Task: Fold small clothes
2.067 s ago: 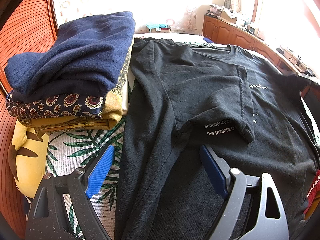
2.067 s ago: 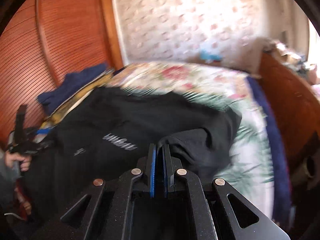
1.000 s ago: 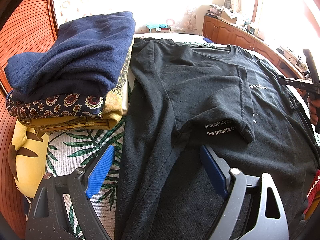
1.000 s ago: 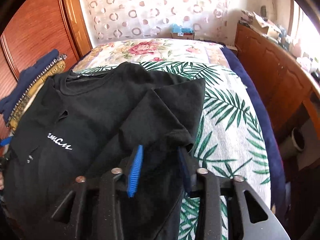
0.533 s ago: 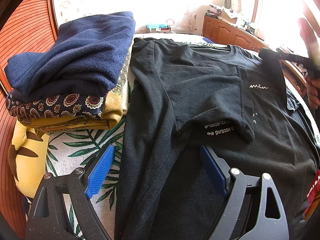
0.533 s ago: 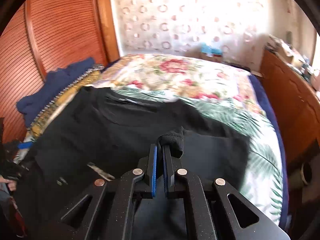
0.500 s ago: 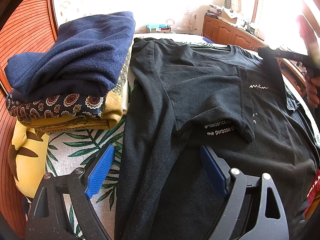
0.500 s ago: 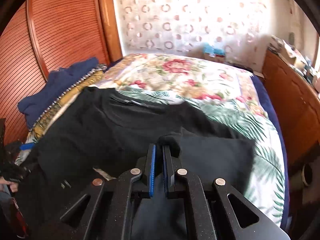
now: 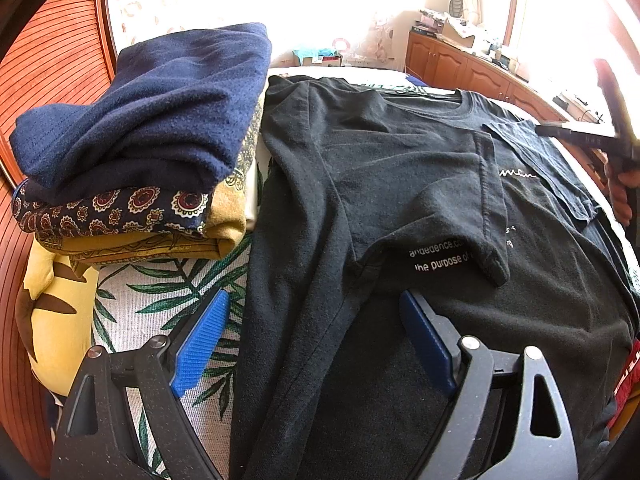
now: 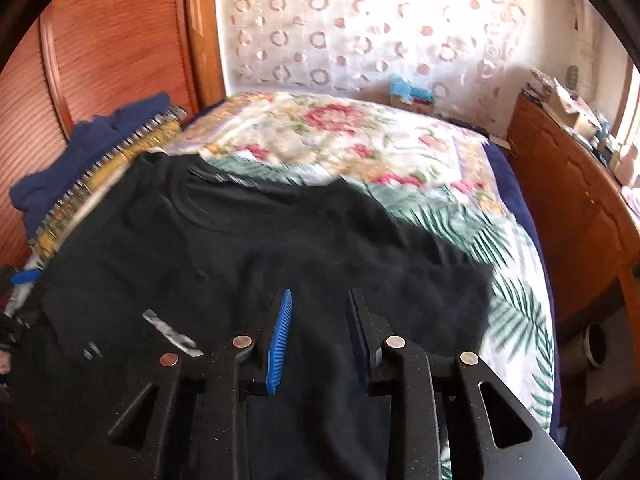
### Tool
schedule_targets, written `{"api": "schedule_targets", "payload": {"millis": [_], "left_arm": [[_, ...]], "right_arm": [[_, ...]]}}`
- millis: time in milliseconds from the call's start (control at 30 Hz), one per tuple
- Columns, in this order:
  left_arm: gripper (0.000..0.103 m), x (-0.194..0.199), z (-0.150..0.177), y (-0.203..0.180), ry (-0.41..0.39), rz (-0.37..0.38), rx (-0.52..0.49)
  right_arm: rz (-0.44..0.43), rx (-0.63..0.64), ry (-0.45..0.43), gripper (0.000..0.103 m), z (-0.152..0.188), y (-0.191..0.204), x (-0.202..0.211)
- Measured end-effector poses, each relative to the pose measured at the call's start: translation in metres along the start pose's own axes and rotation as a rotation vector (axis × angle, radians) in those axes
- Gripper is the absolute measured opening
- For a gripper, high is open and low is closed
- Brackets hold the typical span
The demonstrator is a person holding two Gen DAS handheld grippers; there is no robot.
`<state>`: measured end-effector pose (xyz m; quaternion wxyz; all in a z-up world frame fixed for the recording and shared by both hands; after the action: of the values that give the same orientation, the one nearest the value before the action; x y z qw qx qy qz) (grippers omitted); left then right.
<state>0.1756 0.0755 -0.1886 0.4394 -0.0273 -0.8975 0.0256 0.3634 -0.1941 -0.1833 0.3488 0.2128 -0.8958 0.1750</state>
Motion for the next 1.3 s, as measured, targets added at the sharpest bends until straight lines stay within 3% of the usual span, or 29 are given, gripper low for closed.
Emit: {"api": "schedule_targets", "payload": {"millis": [200,333,567,800,1067,1300], "left_arm": [[0.087,0.0,0.001,0.0,0.0,0.0,0.0],[0.087,0.0,0.0,0.0,0.0,0.0,0.0],[0.087,0.0,0.0,0.0,0.0,-0.001,0.0],[0.087,0.012,-0.004,0.006,-0.017,-0.027,-0.002],[0.087,0.058,-0.043,0.0,-0.131,0.012,0.015],[0.087,0.057,-0.091,-0.02,-0.185,0.023,-0.022]], "right_arm": [[0.025,-0.03,0.057,0.029,0.019,-0.012,-0.022],[0.032,-0.038,0.033,0.03,0.014,-0.012,-0.024],[0.09,-0.056,0.015,0.054,0.016,-0.013,-0.03],[0.101,-0.05,0.018,0.057,0.017,-0.012,-0.03],[0.104,-0.046,0.015,0.057,0.019,-0.014,-0.026],[0.103,-0.047,0.014,0.057,0.019,-0.014,-0.025]]}}
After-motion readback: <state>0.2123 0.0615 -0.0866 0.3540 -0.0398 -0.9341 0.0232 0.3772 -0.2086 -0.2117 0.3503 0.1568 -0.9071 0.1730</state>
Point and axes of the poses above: each gripper's, at about its wrist camera, not at the fingertips, and x roughly against the way its jaws point, y to its left, z to its underside, the point moved 9 cm from there along -x, roughly the way its jaws point, and after that the axes turned 4 degrees about x, right-handed, at the moved point
